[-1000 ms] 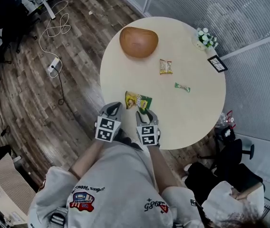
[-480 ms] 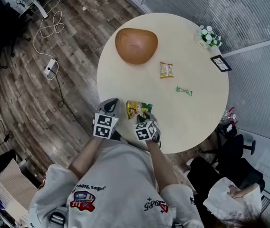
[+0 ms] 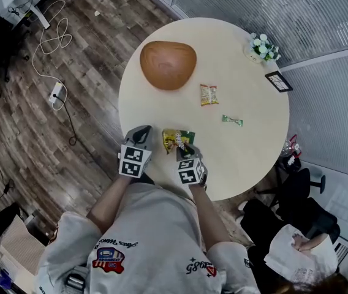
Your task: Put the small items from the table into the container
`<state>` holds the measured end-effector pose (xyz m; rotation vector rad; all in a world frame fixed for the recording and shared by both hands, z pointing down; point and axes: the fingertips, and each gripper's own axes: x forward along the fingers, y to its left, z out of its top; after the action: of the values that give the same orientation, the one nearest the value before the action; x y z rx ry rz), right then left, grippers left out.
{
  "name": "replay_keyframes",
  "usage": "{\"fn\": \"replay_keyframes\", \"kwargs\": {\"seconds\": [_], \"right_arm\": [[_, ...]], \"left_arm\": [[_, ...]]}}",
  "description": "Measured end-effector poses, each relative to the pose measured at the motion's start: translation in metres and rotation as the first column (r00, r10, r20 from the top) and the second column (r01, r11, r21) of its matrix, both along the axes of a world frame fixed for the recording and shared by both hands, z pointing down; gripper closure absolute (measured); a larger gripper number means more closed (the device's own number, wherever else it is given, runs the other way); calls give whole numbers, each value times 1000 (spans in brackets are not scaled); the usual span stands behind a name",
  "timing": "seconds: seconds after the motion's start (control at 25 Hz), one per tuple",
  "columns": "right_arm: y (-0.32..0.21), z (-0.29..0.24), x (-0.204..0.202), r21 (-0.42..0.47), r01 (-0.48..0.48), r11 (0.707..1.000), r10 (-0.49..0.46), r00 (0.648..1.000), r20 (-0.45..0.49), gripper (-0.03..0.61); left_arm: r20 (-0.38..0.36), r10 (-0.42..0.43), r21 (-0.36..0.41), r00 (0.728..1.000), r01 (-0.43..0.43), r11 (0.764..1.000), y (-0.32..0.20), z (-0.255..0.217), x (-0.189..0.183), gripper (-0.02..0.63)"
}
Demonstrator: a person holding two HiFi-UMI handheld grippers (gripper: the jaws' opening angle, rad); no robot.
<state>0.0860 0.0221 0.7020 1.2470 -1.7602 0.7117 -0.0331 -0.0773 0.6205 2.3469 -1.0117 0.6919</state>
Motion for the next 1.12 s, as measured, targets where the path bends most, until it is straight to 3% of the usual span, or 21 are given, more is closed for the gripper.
{"fn": "replay_keyframes", "kwargs": {"seconds": [0.24, 0.4, 0.6, 0.88, 1.0, 1.12], "right_arm": [[-104, -78, 19, 202, -28, 979, 28, 1000, 4, 491], [-193, -102, 12, 266, 6, 964, -6, 1000, -1, 492], [-271, -78, -7, 199, 67, 978, -59, 997, -45, 492], [-299, -28, -24, 29, 189, 982, -180, 967, -182, 489], [-301, -34, -30, 57, 204, 977, -189, 961, -200, 488], [-296, -61, -28, 150, 161, 976, -135, 977, -165, 486]], "left_arm": [[-29, -42, 44, 999, 43, 998, -38, -15, -14, 607], [-18, -76, 53, 997, 77, 996, -53, -16, -30, 607], [-11, -128, 47, 992, 128, 991, -54, -21, -49, 607], [-8, -161, 10, 987, 161, 987, -44, -12, -68, 606], [-11, -157, 1, 987, 157, 988, -44, -10, -71, 607], [-23, -138, 4, 990, 138, 990, -44, -12, -64, 606]]}}
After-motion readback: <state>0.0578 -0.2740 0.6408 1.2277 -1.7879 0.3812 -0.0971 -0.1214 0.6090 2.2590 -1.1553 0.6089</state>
